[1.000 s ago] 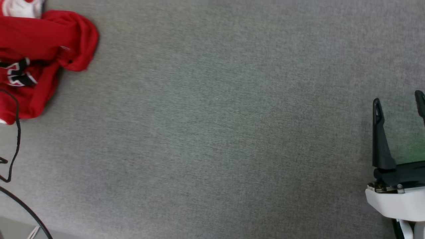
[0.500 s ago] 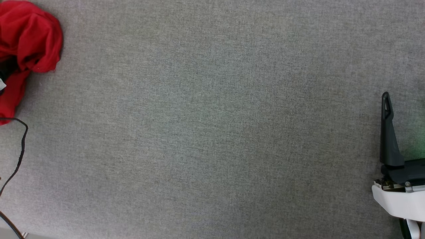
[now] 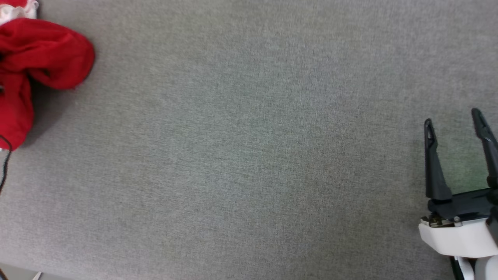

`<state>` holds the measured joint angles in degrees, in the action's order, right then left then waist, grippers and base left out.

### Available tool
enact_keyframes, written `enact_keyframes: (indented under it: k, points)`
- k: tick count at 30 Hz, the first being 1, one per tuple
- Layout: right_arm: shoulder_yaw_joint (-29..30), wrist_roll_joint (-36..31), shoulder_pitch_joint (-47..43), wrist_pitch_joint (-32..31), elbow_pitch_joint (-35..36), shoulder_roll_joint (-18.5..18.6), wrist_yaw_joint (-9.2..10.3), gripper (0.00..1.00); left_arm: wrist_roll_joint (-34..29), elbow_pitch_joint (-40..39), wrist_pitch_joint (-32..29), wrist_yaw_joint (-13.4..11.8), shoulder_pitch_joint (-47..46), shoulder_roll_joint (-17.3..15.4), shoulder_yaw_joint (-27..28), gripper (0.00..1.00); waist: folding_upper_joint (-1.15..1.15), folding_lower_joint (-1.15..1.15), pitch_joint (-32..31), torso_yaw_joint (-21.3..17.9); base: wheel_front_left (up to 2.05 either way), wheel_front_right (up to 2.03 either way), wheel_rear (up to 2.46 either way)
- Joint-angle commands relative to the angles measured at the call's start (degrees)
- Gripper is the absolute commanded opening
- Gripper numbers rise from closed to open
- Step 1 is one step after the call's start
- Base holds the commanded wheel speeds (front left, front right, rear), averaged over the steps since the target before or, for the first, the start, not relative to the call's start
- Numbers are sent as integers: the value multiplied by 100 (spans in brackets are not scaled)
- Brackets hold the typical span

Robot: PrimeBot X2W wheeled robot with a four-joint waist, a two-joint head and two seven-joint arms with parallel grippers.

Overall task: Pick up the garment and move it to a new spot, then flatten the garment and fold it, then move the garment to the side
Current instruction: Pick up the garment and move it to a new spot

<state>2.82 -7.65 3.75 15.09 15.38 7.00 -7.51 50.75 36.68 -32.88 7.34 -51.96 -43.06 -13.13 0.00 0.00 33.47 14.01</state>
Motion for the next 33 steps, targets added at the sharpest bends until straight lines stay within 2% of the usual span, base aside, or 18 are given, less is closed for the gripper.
enact_keyframes:
  k: [1, 8, 13, 21, 33]
  points:
    - [-33, 13, -15, 13, -53, -47, 4, 100, -4, -128, 86, 0, -72, -101, -96, 0, 0, 0, -283, 24, 0, 0, 0]
    - [-159, 71, -80, 12, -296, -217, 4, 100, -180, -1104, 164, 0, -459, -576, -755, 0, 0, 0, -885, -16, 0, 0, 0]
    - [-279, 117, -104, 12, -454, -312, 4, 100, -268, -1846, 149, 0, -872, -578, -1239, 0, 0, 0, -1223, -127, 0, 0, 0]
    - [-380, 205, -133, 12, -641, -406, 4, 100, -352, -2853, 3, -3, -1622, -319, -2081, 0, 0, 0, -1666, -556, 0, 0, 0]
    - [-399, 543, -137, 12, -789, -420, 4, 100, -309, -3617, 45, -4, -2405, 305, -3298, 0, 0, 0, -1861, -1360, 0, 0, 0]
